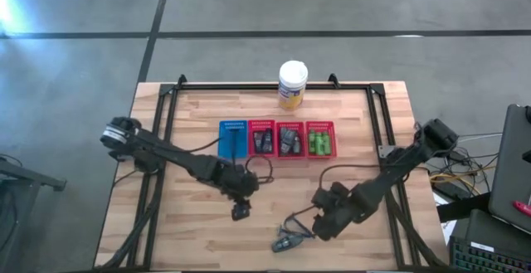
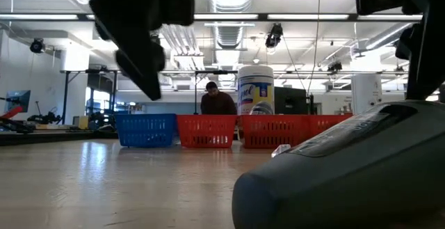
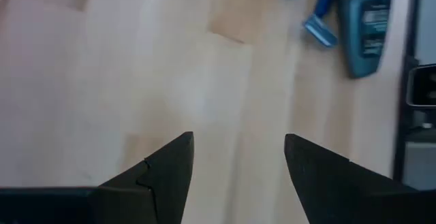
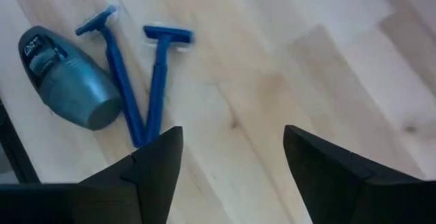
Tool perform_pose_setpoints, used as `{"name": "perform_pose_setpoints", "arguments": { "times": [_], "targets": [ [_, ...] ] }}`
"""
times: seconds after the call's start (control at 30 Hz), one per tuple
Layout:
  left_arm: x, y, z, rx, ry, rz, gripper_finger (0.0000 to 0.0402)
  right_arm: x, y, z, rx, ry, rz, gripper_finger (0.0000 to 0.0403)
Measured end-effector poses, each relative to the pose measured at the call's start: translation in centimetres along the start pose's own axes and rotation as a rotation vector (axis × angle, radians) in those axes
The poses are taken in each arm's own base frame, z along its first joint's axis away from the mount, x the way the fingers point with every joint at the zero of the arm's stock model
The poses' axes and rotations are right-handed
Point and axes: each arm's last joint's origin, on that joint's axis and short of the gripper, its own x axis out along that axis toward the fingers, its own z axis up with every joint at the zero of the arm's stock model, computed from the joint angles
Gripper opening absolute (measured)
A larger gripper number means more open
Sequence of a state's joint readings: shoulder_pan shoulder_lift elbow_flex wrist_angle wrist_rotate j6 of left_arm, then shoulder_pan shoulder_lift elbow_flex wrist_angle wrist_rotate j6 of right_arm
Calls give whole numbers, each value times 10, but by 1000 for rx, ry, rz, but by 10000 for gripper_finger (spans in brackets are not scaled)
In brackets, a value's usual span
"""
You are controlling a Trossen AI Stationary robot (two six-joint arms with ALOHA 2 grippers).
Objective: Pick & Place Travel size toiletries
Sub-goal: Put the blue razor into the blue bin
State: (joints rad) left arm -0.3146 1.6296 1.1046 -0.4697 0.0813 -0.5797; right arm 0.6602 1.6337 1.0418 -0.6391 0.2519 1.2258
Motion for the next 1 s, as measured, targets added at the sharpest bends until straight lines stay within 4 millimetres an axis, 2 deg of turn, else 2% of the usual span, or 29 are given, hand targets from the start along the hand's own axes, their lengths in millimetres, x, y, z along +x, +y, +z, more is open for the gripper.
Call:
{"name": "perform_pose_setpoints", "arguments": {
  "times": [0.2,0.47,0.67,0.83,1.0],
  "targets": [
    [-6,-18,-18,-9,35,17,233,-3,27,5,-45,15,24,235],
    [-9,-14,-34,117,194,33,233,1,27,3,42,25,10,250],
    [-14,-5,-48,199,218,44,233,11,32,2,74,14,54,264],
    [-33,11,-64,224,156,77,233,25,37,-1,50,71,41,272],
    [-55,27,-82,232,52,97,233,29,44,-2,143,118,42,263]
  ]
}}
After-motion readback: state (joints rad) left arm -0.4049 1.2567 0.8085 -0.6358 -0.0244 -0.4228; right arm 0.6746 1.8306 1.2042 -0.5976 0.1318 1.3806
